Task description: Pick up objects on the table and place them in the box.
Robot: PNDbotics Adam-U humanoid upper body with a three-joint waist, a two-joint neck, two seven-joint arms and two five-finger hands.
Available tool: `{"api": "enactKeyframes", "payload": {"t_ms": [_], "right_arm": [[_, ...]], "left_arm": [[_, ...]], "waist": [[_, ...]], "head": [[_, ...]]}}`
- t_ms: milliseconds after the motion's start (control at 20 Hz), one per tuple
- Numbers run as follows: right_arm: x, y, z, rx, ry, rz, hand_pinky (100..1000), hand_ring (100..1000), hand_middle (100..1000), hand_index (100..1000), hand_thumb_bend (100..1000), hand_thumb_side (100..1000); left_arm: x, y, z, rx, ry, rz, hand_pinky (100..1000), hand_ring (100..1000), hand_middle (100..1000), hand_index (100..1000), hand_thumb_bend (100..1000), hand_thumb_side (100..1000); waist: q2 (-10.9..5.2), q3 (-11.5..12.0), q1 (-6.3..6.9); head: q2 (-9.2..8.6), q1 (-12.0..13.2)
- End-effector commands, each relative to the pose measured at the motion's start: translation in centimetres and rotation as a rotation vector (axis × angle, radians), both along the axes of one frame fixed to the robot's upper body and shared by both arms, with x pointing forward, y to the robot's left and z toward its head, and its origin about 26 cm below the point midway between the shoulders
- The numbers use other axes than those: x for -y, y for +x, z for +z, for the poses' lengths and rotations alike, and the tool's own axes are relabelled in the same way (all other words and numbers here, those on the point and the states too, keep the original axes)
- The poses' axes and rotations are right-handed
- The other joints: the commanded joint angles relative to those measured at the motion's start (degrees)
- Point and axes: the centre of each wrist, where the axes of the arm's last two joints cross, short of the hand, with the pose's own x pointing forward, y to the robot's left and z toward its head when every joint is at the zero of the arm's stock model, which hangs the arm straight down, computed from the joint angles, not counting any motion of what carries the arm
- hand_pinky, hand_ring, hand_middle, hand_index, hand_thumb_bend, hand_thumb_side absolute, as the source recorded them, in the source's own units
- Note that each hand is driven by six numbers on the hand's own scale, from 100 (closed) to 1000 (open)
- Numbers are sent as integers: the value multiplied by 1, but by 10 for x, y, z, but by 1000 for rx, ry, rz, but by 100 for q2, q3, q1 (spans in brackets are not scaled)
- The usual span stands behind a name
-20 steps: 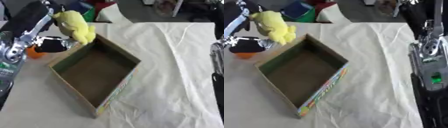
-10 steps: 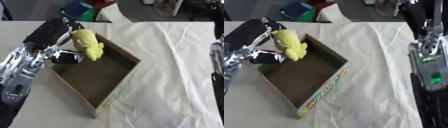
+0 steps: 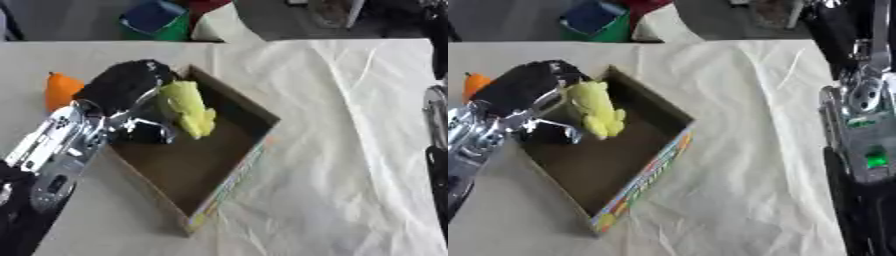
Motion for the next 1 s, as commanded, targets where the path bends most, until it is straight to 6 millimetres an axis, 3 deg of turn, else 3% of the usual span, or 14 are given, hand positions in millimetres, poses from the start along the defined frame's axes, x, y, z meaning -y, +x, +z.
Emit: {"api": "enactKeyframes", "payload": {"t_ms": [50,300,500,700,750,1000], "right_arm": [[1,-3,8,25,-15,1,765,682,466,779,100,472],[1,-3,8,25,-14,0,765,682,465,779,100,472],[1,-3,7,24,-13,-1,765,682,465,780,100,472],[1,-3,7,24,-12,-2,765,683,465,780,100,472],[1,-3,7,25,-12,-2,765,683,466,779,100,471],[1,-3,7,25,-11,-4,765,683,465,779,100,470]], "left_arm": [[1,2,9,32,83,-14,766,919,878,948,534,719],[1,-1,17,51,171,-12,797,952,914,971,656,833],[1,-9,30,52,181,-8,792,949,910,971,654,876],[-3,-21,51,79,100,-17,775,933,895,960,634,948],[-5,-23,57,93,69,-18,760,920,882,950,653,1000],[-16,-32,74,119,-62,-10,744,907,873,950,795,1000]], "waist": [[-106,7,13],[-110,12,13],[-112,18,10],[-120,40,4],[-123,45,2],[-136,47,-7]], "head": [[-12,15],[-33,30],[-42,25],[-47,44],[-48,49],[-60,64]]}}
